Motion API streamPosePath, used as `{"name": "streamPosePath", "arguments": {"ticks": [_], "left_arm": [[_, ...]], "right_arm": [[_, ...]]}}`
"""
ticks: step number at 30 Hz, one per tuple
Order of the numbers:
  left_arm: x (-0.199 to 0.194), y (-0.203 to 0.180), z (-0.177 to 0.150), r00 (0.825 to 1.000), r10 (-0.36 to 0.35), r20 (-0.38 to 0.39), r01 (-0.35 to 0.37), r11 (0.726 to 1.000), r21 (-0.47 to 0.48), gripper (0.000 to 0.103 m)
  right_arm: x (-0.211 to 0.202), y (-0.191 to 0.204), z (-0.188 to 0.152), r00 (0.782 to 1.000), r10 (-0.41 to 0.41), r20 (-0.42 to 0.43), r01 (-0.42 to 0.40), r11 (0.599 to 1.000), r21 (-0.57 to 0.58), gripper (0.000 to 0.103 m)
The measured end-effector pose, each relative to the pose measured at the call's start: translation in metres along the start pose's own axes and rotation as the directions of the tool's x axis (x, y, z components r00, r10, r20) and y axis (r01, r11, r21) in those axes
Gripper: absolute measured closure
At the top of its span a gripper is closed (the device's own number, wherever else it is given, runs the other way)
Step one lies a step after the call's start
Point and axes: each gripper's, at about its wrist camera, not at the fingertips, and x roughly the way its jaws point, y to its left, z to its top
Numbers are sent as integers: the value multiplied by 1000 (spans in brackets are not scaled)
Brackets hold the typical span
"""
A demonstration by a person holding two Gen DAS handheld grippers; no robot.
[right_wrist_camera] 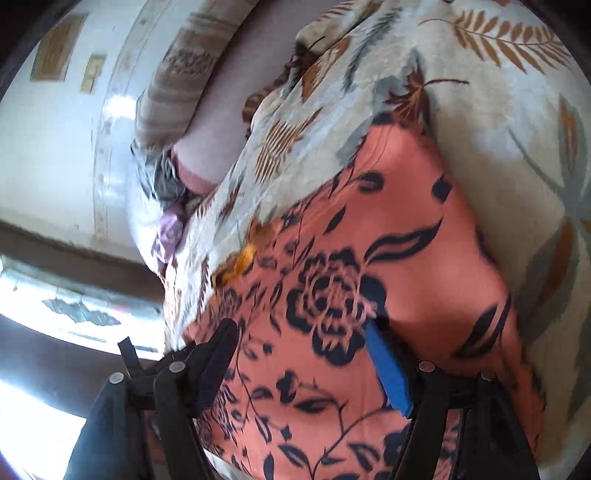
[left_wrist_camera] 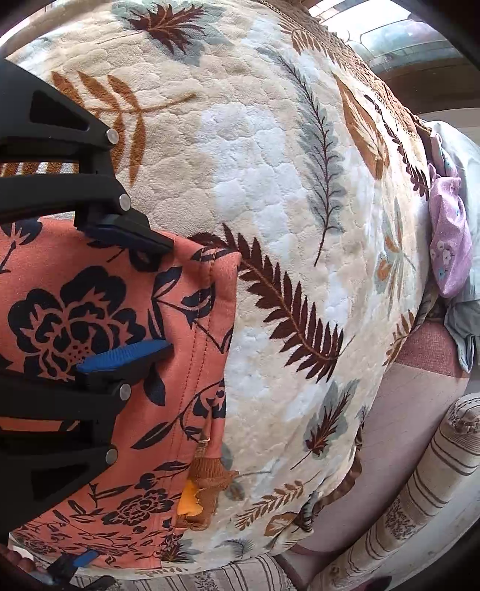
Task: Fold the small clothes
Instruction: 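Grasp the shirt edge with both tools, fingers pinching the fabric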
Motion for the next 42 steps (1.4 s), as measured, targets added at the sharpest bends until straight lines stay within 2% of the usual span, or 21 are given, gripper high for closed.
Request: {"name": "streamPosePath", "arguments": {"ticks": [4,6,7,8,9,11,13,15,19,21,23,24,25,26,28,31,34,36,37,40,42], "left_arm": [[-15,3,-4,999,10,38,-10,1000,17,54],[-26,5,-10,998,-15,55,15,1000,12,54],[-29,5,-11,998,-32,51,32,999,10,54],[-33,3,-14,998,-43,48,43,999,7,54],[-35,-1,-15,998,-55,43,55,998,10,54],[-48,-13,-24,995,-90,51,88,995,43,54],[-56,-33,-35,992,-110,60,104,991,87,48],[-62,-58,-47,986,-160,55,151,978,141,46],[-50,-106,-63,985,-171,29,162,964,210,46],[-29,-123,-66,992,-124,4,119,965,232,46],[-4,-135,-66,999,-12,-31,19,967,254,44],[-5,-139,-66,1000,12,5,-13,962,273,42],[-9,-143,-66,999,31,6,-32,958,284,42],[-15,-143,-66,1000,23,-3,-21,960,278,43],[-33,-138,-69,999,-52,2,50,966,253,43],[-61,-128,-84,995,-79,52,64,967,248,42],[-73,-122,-102,992,-117,41,104,966,236,42],[-72,-121,-111,993,-118,28,108,967,229,42],[-69,-123,-115,993,-115,22,107,968,228,42],[-52,-129,-125,997,-76,-8,76,968,237,42],[-51,-133,-130,998,-53,24,45,965,256,42]], "right_arm": [[-4,-6,34,999,-14,46,11,999,53,28],[-3,5,44,998,8,61,-8,1000,-11,28],[0,6,51,997,-13,72,16,999,-41,28],[6,-2,60,994,-78,74,80,997,-23,28],[11,-16,67,993,-101,65,99,995,33,31],[3,-26,69,995,-39,96,27,992,124,30],[-11,-6,59,992,-51,112,47,998,41,29],[-25,11,37,993,-51,106,55,998,-36,29],[-60,23,-26,996,-25,81,32,996,-89,29],[-76,19,-61,997,8,71,-2,997,-83,29],[-84,13,-93,999,4,46,-1,998,-59,29],[-86,7,-105,999,-10,32,11,999,-35,29],[-88,1,-115,1000,-18,22,18,1000,-7,29],[-89,-7,-122,1000,-14,17,13,1000,22,29],[-90,-22,-126,999,-34,27,31,996,87,28],[-86,-46,-120,999,-13,48,3,978,210,27],[-79,-62,-110,995,15,96,-43,954,297,27],[-79,-69,-106,990,35,136,-80,936,341,27],[-79,-68,-103,987,38,155,-88,940,329,27],[-77,-66,-94,983,17,183,-75,945,319,27],[-76,-63,-91,983,-3,183,-52,954,295,28]]}}
